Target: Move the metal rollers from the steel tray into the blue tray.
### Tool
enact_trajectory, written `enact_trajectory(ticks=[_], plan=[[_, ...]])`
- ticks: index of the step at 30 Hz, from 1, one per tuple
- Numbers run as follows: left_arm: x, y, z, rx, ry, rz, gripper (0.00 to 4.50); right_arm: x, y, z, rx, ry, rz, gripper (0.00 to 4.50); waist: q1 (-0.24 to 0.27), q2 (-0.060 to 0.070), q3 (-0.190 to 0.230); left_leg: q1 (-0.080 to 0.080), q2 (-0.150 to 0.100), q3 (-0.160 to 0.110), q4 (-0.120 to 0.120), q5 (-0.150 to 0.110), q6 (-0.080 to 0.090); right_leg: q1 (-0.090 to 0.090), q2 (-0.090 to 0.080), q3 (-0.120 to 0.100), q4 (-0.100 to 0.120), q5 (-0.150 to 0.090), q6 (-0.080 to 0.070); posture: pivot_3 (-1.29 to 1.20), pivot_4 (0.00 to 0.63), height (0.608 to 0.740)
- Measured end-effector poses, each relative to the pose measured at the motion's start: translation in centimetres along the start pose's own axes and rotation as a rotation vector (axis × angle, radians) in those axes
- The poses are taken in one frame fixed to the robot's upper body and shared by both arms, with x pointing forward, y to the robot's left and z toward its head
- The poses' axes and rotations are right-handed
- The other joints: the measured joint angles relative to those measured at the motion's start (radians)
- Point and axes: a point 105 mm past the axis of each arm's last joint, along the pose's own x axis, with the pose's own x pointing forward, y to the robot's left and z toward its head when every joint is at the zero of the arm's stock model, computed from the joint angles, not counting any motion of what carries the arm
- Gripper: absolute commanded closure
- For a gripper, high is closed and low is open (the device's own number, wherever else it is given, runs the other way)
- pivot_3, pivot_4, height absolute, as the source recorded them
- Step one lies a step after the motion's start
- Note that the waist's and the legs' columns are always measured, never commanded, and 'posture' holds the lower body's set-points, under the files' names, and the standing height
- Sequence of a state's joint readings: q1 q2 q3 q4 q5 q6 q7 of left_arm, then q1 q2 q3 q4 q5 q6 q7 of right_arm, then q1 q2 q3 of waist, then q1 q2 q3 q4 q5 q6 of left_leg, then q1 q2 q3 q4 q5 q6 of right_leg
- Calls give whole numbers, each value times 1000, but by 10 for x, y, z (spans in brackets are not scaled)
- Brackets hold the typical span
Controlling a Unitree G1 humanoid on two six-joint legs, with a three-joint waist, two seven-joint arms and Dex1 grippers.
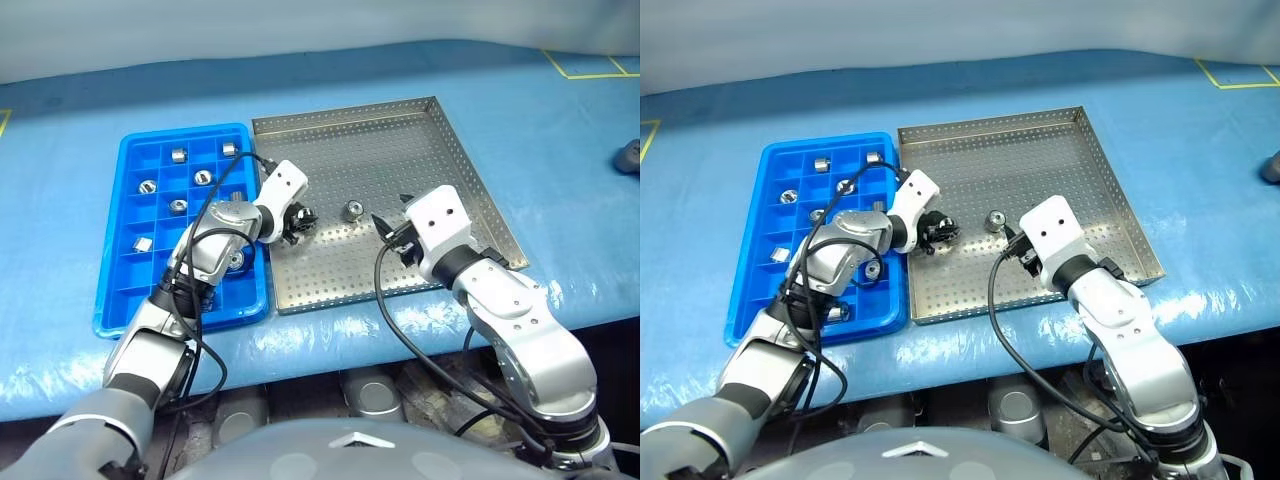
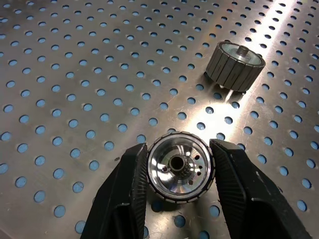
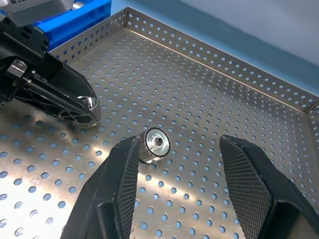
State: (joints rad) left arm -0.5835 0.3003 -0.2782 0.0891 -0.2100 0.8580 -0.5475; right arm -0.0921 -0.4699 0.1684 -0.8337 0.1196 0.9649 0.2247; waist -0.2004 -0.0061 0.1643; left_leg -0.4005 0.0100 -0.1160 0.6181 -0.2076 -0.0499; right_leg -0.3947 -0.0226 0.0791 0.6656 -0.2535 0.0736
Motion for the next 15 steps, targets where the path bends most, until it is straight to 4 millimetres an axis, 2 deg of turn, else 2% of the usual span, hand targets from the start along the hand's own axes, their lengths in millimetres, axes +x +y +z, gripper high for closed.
enact_trajectory(ticks=[3,6,8,10,12,15], plan=[[-5,-1,6,-101,-69,-45,2854,2,3,-1,-1,2,15,1840,1,0,0,-1,0,0,0,0,0,-1,0,0,0,0,0,-223,150,740],[-24,3,30,-191,-210,-97,2854,5,6,-2,2,1,37,1840,6,0,0,-2,0,0,0,0,0,-2,0,0,0,0,0,-165,150,740],[-51,15,45,-199,-282,-87,2854,6,7,-5,3,11,45,1840,9,0,0,-2,1,0,0,0,0,-2,1,0,1,0,0,-134,150,740],[-81,31,48,-161,-277,-29,2854,7,8,-8,-1,23,56,1840,11,0,0,-1,1,0,-1,0,0,-3,1,0,1,0,0,-107,150,740],[-114,46,44,-104,-230,62,2854,7,7,-15,-10,53,60,1840,20,0,1,0,2,0,-3,0,0,-2,2,1,1,0,-1,-77,150,740],[-156,52,33,-60,-156,122,2854,9,9,-20,-16,67,75,1840,46,-1,1,0,1,0,-3,0,0,-3,1,0,1,-1,-1,-39,150,740]])
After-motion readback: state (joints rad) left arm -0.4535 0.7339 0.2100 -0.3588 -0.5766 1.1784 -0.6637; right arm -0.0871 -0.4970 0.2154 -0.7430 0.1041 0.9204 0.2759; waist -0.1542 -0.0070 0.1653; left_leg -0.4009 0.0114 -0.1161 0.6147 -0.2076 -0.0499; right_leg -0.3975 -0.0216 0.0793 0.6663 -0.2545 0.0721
